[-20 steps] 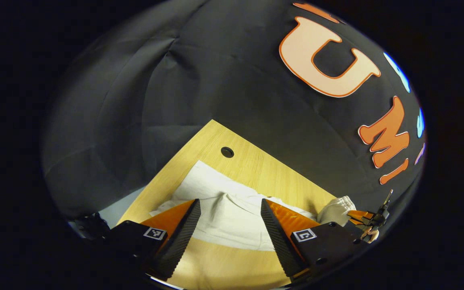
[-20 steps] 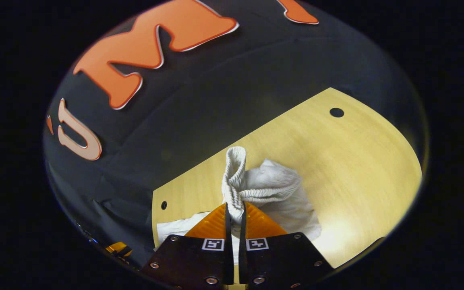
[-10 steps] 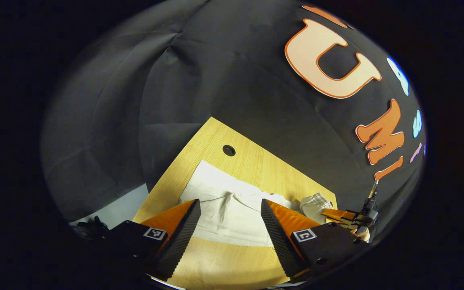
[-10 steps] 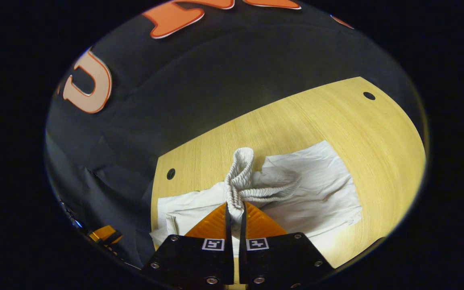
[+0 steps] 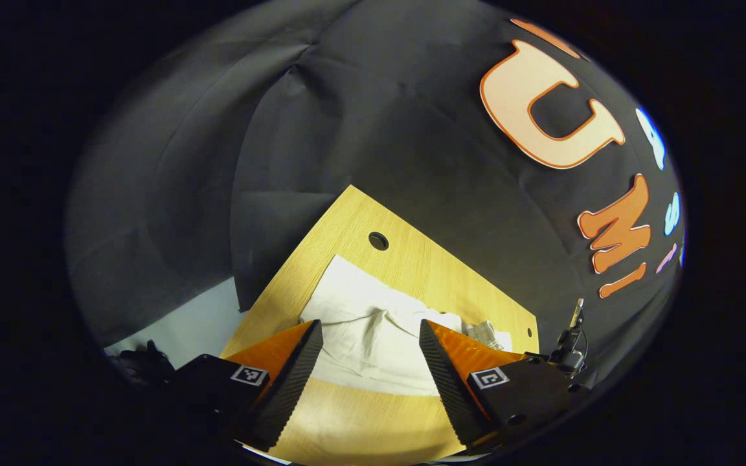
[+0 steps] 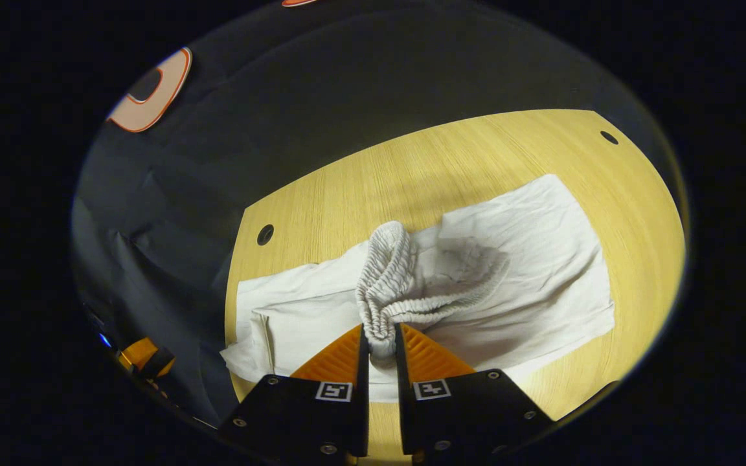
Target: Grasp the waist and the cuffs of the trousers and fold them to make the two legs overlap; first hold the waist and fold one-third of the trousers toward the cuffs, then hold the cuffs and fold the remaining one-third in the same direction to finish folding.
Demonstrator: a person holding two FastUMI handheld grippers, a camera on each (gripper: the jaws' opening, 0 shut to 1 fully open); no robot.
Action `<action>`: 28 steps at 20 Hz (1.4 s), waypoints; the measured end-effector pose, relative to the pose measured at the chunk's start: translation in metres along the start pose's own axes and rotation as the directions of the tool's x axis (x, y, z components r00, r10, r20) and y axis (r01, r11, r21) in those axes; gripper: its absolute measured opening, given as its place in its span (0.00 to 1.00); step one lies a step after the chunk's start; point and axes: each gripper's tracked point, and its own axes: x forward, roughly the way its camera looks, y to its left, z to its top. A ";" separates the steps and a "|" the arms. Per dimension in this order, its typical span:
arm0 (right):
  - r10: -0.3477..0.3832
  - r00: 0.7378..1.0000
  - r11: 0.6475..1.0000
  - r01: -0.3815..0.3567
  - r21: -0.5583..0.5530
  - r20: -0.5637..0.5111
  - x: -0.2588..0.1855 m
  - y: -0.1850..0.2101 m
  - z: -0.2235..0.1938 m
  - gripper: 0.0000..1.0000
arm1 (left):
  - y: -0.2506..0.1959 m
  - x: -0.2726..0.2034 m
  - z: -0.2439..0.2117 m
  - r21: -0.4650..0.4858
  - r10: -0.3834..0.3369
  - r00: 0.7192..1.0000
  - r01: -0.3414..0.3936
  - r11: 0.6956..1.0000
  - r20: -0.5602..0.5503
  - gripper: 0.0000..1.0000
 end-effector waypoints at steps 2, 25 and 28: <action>0.036 0.999 0.998 -0.035 0.043 -0.015 -0.006 -0.002 0.001 0.37 | -0.001 0.002 -0.003 -0.006 0.004 1.000 -0.004 1.000 -0.004 1.00; 0.086 0.996 0.980 -0.091 0.180 0.035 -0.070 -0.042 -0.003 0.99 | 0.077 0.059 -0.083 -0.522 -0.046 0.987 -0.041 0.852 -0.153 0.98; 0.092 0.995 0.972 -0.100 0.215 0.046 -0.073 -0.049 -0.005 0.98 | 0.085 0.069 -0.091 -0.546 -0.033 0.984 -0.070 0.835 -0.176 0.98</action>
